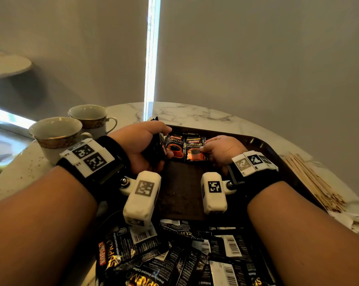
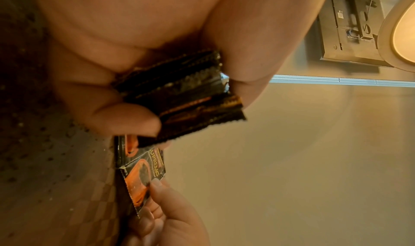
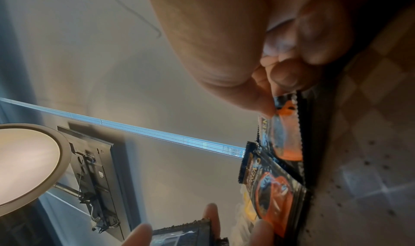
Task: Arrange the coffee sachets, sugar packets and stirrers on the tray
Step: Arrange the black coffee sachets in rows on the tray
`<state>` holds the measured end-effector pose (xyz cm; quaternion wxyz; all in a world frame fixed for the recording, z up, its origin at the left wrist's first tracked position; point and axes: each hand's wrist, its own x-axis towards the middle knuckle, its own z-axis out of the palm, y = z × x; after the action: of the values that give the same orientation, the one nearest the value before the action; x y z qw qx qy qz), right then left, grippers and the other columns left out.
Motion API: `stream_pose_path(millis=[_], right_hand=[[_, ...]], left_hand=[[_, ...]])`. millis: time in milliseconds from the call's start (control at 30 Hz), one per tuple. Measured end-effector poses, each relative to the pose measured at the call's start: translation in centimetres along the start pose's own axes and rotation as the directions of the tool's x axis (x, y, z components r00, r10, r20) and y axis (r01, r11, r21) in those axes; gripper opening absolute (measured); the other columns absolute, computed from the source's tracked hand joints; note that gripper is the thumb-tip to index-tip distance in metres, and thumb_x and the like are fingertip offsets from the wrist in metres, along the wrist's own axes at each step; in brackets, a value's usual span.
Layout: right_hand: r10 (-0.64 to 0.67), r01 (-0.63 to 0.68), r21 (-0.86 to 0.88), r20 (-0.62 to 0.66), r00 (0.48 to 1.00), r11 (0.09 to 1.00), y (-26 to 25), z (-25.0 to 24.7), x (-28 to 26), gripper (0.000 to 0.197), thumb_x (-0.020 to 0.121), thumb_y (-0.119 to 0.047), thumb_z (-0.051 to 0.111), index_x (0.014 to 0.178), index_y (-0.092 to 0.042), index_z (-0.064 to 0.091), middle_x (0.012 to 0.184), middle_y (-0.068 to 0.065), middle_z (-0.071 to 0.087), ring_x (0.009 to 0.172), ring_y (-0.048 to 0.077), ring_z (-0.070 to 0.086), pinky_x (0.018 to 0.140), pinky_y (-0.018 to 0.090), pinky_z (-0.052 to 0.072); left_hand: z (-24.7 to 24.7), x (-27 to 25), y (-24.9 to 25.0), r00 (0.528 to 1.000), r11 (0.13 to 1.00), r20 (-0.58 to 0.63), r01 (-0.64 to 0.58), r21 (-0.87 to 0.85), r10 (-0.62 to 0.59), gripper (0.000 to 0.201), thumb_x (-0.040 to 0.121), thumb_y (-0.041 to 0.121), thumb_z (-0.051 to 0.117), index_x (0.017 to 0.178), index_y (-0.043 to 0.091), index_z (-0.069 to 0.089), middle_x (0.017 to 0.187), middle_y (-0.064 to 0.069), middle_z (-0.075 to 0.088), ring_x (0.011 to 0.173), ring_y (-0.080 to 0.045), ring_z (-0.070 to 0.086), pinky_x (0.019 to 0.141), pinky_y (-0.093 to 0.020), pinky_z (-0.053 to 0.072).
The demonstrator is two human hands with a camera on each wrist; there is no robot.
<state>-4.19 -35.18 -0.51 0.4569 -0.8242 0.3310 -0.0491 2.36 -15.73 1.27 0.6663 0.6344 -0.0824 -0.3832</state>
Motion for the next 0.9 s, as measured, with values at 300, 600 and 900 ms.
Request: stream_pose_path(millis=[300, 600, 900], right_hand=[[0.110, -0.111, 0.105, 0.007, 0.994, 0.988, -0.4, -0.1, -0.1, 0.020, 0.100, -0.012, 0.056, 0.116, -0.001, 0.058, 0.072, 0.007, 0.052, 0.057, 0.015, 0.045, 0.053, 0.026, 0.039], [0.135, -0.131, 0.223, -0.002, 0.991, 0.966, -0.3, 0.0, -0.1, 0.027, 0.101, -0.019, 0.054, 0.120, 0.001, 0.057, 0.073, 0.006, 0.051, 0.055, 0.015, 0.045, 0.050, 0.027, 0.037], [0.095, -0.087, 0.286, -0.017, 0.995, 0.954, 0.3, 0.1, 0.1, 0.015, 0.100, -0.013, 0.055, 0.108, 0.000, 0.054, 0.081, 0.010, 0.053, 0.056, 0.018, 0.050, 0.050, 0.027, 0.043]], left_hand=[[-0.4, 0.4, -0.1, 1.000, 1.000, 0.013, 0.027, 0.006, -0.027, 0.018, 0.095, 0.032, 0.057, 0.102, 0.015, 0.057, 0.076, -0.007, 0.062, 0.060, -0.017, 0.063, 0.055, -0.026, 0.043], [-1.1, 0.6, 0.3, 1.000, 1.000, 0.002, -0.012, 0.022, 0.012, 0.033, 0.095, 0.028, 0.059, 0.125, 0.013, 0.054, 0.093, -0.013, 0.073, 0.064, -0.022, 0.070, 0.050, -0.029, 0.051], [-0.9, 0.7, 0.1, 1.000, 0.997, 0.010, 0.003, 0.075, -0.004, 0.023, 0.096, 0.028, 0.059, 0.114, 0.015, 0.055, 0.070, -0.008, 0.071, 0.064, -0.021, 0.069, 0.060, -0.030, 0.047]])
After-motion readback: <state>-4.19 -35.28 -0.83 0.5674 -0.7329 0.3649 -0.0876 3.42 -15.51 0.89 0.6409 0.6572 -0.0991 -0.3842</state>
